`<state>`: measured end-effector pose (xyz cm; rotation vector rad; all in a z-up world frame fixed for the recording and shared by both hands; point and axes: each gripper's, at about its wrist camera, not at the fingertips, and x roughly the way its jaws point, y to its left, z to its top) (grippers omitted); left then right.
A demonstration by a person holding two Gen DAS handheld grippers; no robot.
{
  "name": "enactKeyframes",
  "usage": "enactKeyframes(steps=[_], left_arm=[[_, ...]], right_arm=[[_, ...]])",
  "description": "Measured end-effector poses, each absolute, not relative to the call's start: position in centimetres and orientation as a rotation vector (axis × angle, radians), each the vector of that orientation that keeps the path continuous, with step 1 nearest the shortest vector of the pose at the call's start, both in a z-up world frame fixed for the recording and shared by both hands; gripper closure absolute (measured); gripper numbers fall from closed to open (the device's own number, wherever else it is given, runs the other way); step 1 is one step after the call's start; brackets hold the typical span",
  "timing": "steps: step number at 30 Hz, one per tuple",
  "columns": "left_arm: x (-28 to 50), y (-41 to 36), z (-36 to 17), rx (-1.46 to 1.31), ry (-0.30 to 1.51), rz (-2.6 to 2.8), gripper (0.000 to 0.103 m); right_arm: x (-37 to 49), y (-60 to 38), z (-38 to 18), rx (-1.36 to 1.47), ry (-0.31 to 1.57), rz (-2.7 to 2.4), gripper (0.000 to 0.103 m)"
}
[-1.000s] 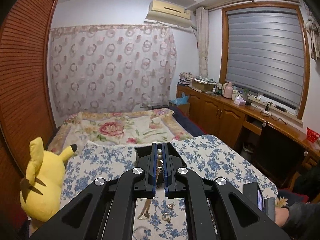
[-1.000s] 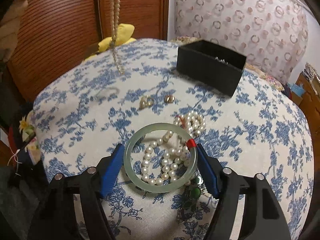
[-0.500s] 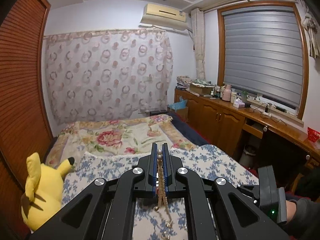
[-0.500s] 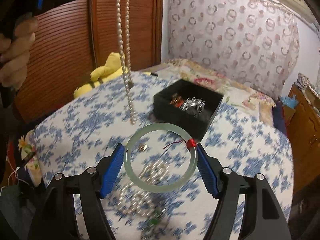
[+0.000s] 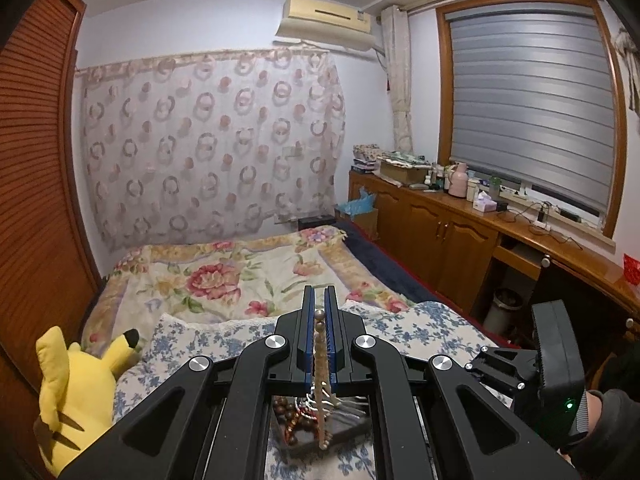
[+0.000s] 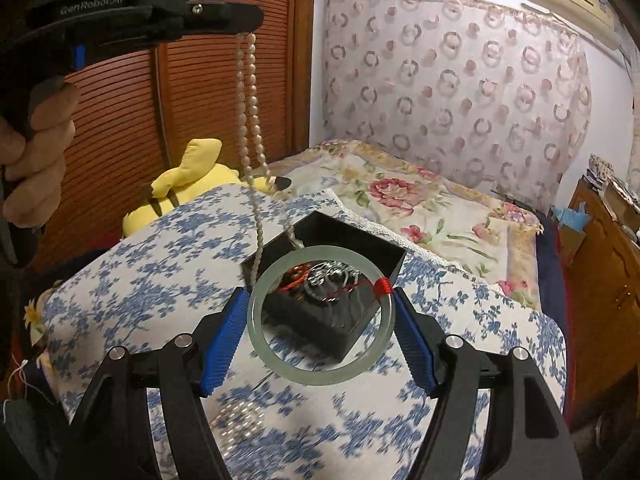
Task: Organize jewelry
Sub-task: 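Carry the jade bangle into the box with the right tool while the left drops pearls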
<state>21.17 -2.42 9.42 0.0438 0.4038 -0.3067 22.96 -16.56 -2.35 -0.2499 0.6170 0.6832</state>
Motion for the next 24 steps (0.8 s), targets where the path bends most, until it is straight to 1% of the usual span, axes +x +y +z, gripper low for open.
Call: enactKeyframes(steps=[6,16,19,24], left_arm=[[24.9,-2.0,8.2,0.024,0.455,-0.309,0.099],[26.9,-2.5,10.0,0.032,0.429,-0.337,0.099],[27.8,-2.4,9.0,0.033,0.448,-0.326,0.099],[30.1,-1.0,4.7,-0.001,0.543,-0.305,0.099]], right_arm=[[25.7,-16.5,-2.8,-0.242,0.630,0.684,0.029],[27.8,-16.4,-2.3,-0.220,0.618,0.702,0.029],[28.5,-15.8,-2.5,-0.231,0.616,0.699,0.029],[29.7,-14.9,-3.6,-0.246,0.634,0.697,0.029]])
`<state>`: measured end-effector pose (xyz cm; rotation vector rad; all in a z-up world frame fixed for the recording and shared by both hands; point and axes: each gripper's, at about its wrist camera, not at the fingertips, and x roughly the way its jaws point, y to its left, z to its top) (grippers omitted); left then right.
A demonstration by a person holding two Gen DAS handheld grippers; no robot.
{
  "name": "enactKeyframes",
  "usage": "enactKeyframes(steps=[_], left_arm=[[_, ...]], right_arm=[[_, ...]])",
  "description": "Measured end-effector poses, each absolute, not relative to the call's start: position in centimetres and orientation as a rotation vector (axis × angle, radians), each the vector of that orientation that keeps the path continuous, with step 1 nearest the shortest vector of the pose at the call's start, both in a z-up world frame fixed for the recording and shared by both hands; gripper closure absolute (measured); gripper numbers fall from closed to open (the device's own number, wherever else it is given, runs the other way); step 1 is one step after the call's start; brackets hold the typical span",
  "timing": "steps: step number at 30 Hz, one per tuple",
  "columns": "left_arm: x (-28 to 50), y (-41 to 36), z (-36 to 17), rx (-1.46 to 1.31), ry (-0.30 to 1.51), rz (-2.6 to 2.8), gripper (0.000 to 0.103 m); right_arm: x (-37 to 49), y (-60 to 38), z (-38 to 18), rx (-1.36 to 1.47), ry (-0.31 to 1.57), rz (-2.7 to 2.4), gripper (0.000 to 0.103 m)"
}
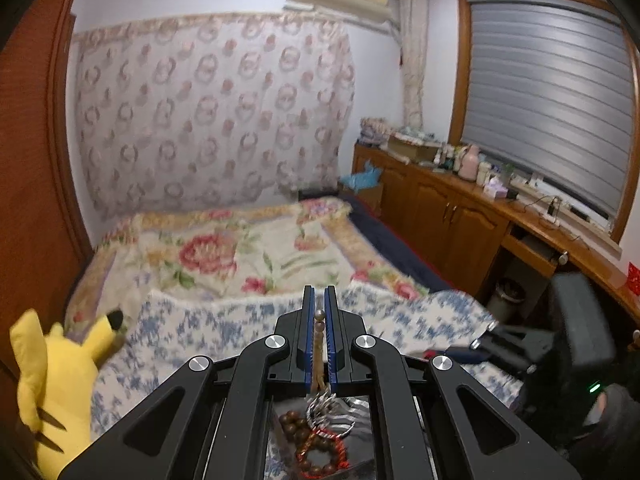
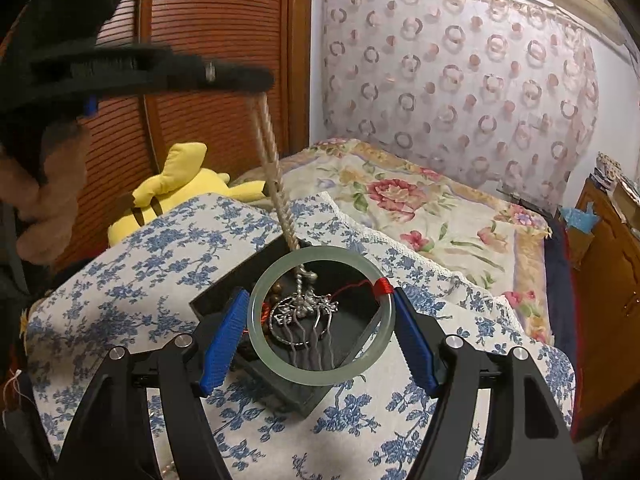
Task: Organize jewelry
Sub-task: 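Carry the jade bangle into the box with the right tool while the left drops pearls, then open the right tool over the box and withdraw both tools to the remaining jewelry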
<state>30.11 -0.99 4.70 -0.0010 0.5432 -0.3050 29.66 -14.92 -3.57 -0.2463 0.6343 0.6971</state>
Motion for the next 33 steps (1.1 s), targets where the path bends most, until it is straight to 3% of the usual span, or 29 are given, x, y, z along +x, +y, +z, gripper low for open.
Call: enactKeyframes(steps=[12,15,17,20,22,23,33], left_arm=[[30.2,0.7,-1.4,-0.020,0.660,-0.300,0.098],[29.8,0.8,-1.7,-0.015,0.661,-0.295,0.084],[29.4,1.1,-1.7,-0.014,0.652,-0.281,0.064],[28.7,1.7,-1.7,-0.009,0.637,-0.250,0.048],[28.4,2.1,-1.8,-0.007,0.627,-0.222,0.019],[28.2,2.4,-1.9,-0.002,0.616,-0.202,0.012],[27.5,4.9,-2.7,-0.020,0.638,-0.143,0.008]], right_arm=[[31.2,-13.4,-5.4,-0.240,0.668,0.719,0.029],[31.4,-12.9,-5.9,-0.252,0.679,0.724,0.029],[31.5,-12.4,-6.3,-0.258,0.687,0.726,0.029],[31.6,-11.6,-6.9,-0.267,0.700,0.734,0.029],[31.7,-11.3,-7.3,-0.276,0.708,0.736,0.029],[31.8,-11.1,-7.5,-0.278,0.714,0.736,0.029],[32.1,-10.5,-8.7,-0.273,0.739,0.697,0.028]])
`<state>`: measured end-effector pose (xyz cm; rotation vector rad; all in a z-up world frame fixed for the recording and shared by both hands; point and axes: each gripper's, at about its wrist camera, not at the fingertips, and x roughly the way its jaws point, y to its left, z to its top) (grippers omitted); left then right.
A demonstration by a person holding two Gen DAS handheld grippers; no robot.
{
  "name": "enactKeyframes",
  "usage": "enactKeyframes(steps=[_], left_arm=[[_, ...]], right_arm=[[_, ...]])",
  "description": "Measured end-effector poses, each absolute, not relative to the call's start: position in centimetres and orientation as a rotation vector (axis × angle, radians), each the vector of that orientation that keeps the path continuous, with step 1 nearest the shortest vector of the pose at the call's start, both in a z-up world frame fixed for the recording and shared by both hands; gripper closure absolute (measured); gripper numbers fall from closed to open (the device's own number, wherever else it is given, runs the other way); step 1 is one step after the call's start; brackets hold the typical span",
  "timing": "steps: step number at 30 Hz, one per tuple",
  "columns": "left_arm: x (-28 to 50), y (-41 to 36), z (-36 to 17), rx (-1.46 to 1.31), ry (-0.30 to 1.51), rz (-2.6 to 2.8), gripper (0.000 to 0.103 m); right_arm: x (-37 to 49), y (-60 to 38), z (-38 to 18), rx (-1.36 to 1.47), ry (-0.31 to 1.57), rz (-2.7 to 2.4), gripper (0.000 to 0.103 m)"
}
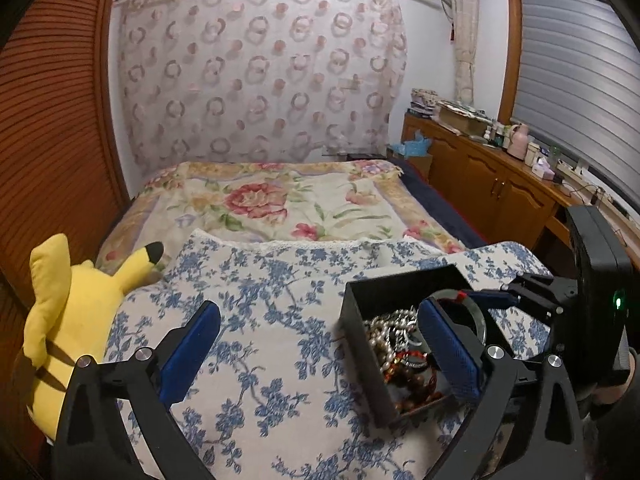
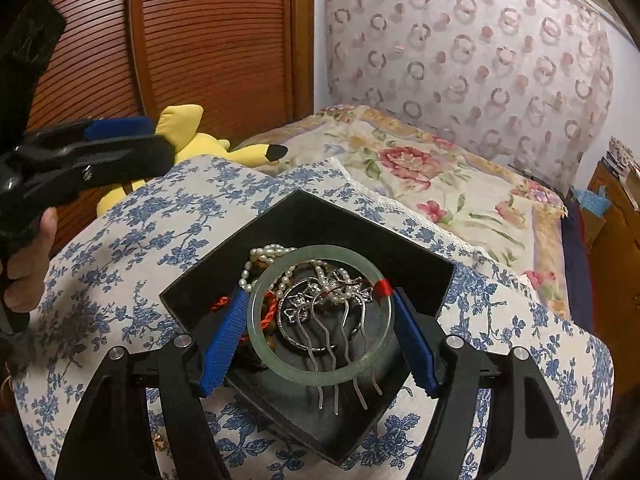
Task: Organize jewelry
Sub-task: 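Open the right tool over the box and withdraw both tools to the remaining jewelry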
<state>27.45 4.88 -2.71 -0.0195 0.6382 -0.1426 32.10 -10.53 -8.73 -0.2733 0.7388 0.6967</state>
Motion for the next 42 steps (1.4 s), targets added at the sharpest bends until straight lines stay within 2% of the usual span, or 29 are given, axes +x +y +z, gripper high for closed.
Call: enactKeyframes(steps=[4,14,25,42], left_arm=[[26.6,5.5,-3.0,-0.032,0.637,-0.129,0.008],[22.9,6.1,-3.1,-0.041,0.639,-0.105,0.008],[18.1,6.0,-3.9,-0.058,0.639,-0.106,0.008],[13.3,4.0,-10.0,-0.017,0.789,-0.172,0.008]], right_arm=[[32.0,-11.0,-8.3,-0.250,0.734,0.690,0.021],[27.6,-14.4,-6.3,-0.193,0.690,0.661,0.021],[19.9,-17.8,-8.7,-0.178,0.725,0.639,0.021],[12.3,-19.5,-12.3,-0.178,0.784,0.651,0.037]])
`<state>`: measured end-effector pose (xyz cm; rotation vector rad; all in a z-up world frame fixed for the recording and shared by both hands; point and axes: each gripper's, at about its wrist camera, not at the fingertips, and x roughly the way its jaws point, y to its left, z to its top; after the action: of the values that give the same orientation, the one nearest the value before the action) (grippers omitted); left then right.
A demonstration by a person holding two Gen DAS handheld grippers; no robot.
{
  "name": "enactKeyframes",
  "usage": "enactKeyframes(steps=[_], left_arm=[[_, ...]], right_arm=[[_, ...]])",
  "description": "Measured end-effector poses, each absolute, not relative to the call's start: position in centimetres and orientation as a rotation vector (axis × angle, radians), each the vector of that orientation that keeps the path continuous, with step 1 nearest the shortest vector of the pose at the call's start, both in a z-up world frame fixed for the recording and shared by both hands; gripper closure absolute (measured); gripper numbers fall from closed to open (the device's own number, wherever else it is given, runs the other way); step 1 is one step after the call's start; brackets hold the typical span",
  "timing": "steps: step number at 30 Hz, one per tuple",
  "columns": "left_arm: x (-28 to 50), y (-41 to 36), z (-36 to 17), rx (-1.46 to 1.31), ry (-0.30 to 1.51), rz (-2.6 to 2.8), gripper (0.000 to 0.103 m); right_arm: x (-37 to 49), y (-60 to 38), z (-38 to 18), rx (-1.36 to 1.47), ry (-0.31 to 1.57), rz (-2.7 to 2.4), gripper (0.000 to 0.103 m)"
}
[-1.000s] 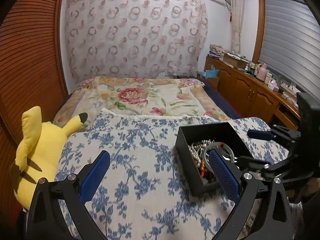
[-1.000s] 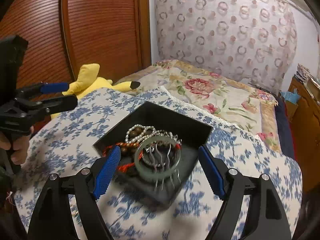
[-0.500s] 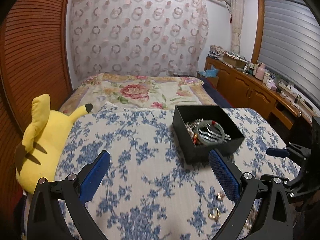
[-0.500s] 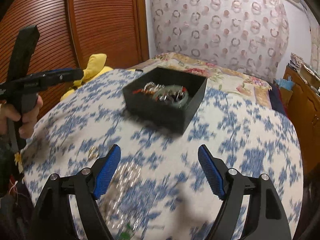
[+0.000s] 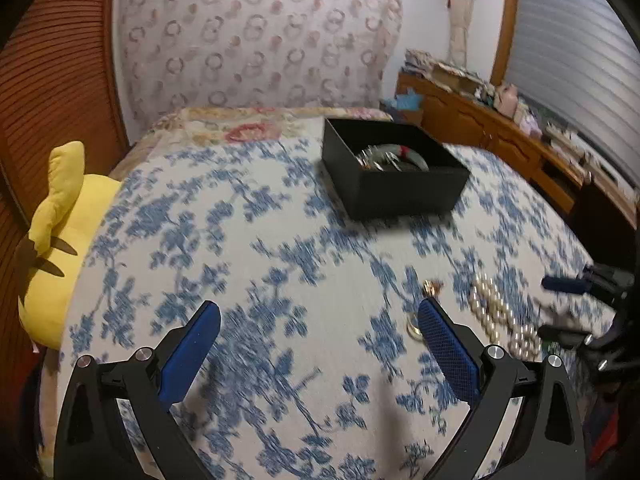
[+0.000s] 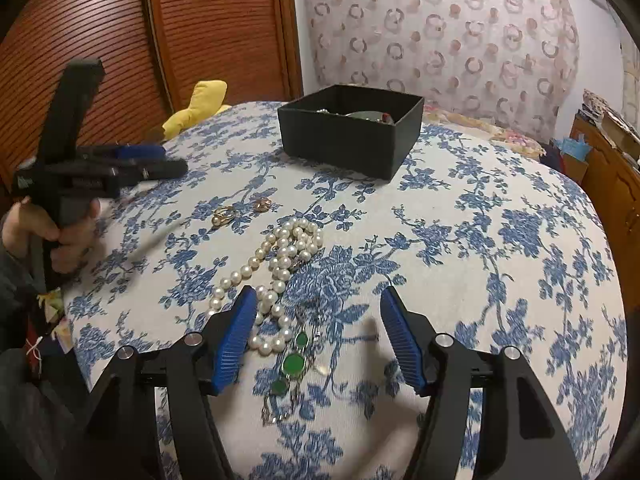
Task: Organize jewelry
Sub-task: 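Open the right tool over the box and withdraw both tools to the remaining jewelry, then close the right tool on the green-stone pendant necklace and lift it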
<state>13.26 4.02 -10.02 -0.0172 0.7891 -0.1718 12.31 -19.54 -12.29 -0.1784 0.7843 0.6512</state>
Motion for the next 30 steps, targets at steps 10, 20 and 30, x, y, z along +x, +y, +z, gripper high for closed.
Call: enactKeyframes(steps=[10,20,30], left_arm=[[12.3,-0.5,-10.5,0.061,0.828,-0.282,0.019],[12.8,-1.9,-11.3,0.082,0.863,-0.314,0.033],[13.0,-2.7,-11.8,0.090,0.877,-0.328,0.046]], right_arm=[[9.9,-19.7,-13.2,-0.241,0.814,0.677,0.047],[9.5,-19.3,-13.4,-0.287,0.801,0.658,0.080],[10.1,-21.5,-13.0,-0.259,0.791,0.609,0.090]])
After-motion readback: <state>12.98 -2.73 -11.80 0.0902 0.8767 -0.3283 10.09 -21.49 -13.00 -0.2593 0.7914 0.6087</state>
